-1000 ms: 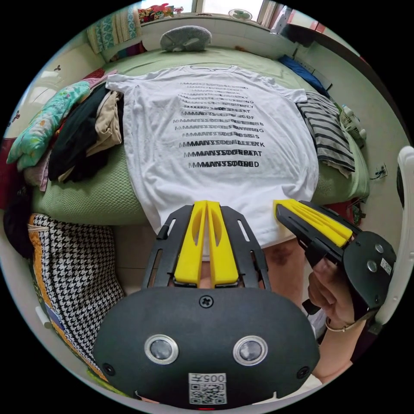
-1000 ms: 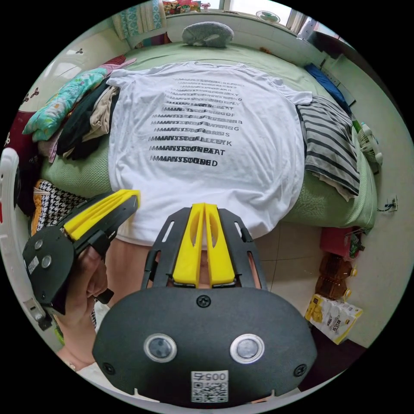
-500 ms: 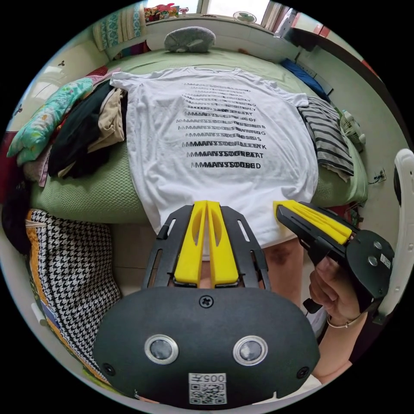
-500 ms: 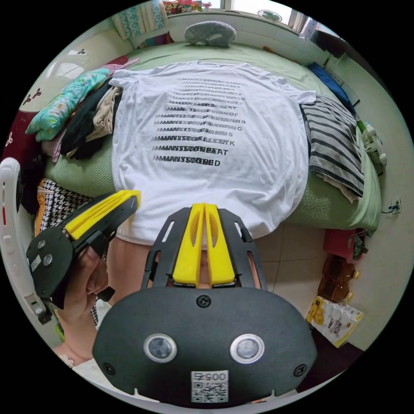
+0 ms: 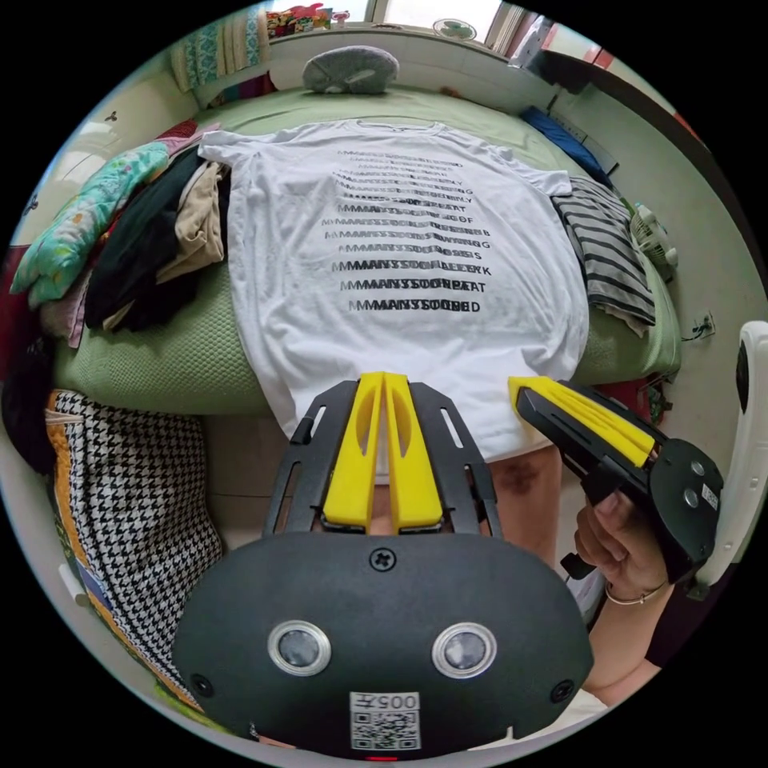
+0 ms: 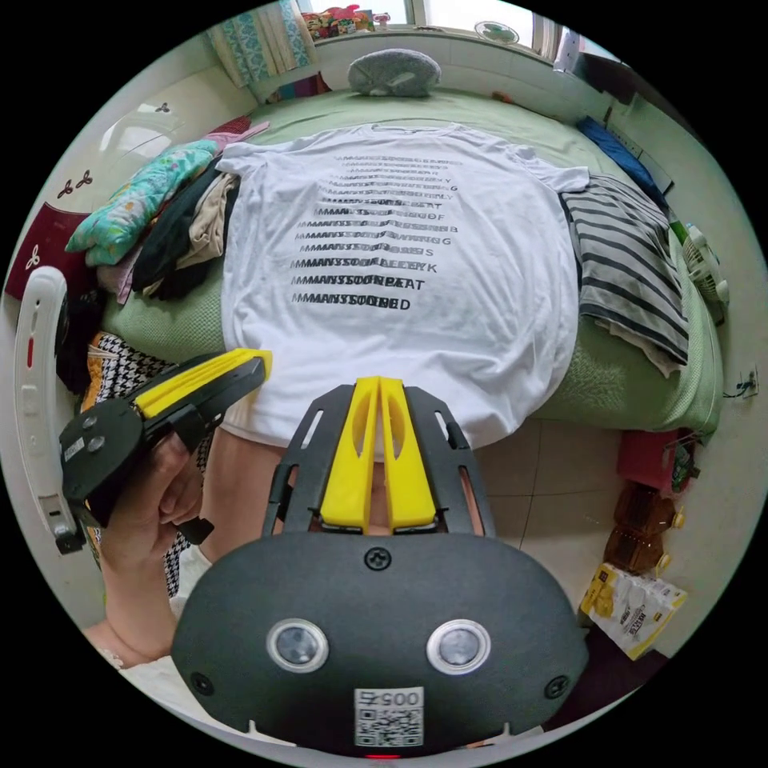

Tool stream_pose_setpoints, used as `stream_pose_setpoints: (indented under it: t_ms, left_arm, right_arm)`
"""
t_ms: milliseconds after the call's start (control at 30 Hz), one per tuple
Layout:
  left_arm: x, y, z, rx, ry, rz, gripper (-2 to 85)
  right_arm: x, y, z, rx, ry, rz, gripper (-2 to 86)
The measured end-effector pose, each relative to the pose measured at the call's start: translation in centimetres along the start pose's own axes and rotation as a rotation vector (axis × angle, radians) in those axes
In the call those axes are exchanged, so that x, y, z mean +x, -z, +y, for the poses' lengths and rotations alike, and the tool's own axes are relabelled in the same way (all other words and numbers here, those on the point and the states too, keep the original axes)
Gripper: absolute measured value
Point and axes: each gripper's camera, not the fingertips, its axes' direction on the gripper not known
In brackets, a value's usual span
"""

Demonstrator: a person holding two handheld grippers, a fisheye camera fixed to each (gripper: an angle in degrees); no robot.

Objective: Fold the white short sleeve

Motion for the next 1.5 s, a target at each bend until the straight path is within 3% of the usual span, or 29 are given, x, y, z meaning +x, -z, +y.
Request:
stream_pose_setpoints:
  t_ms: [1500]
  left_arm:
    - [0.9, -0.3, -2.1, 0.006, -0.065, -0.074, -0.6]
  right_arm:
    - [3.3, -1.8, -1.0, 0.049, 0.021, 0.001, -1.5]
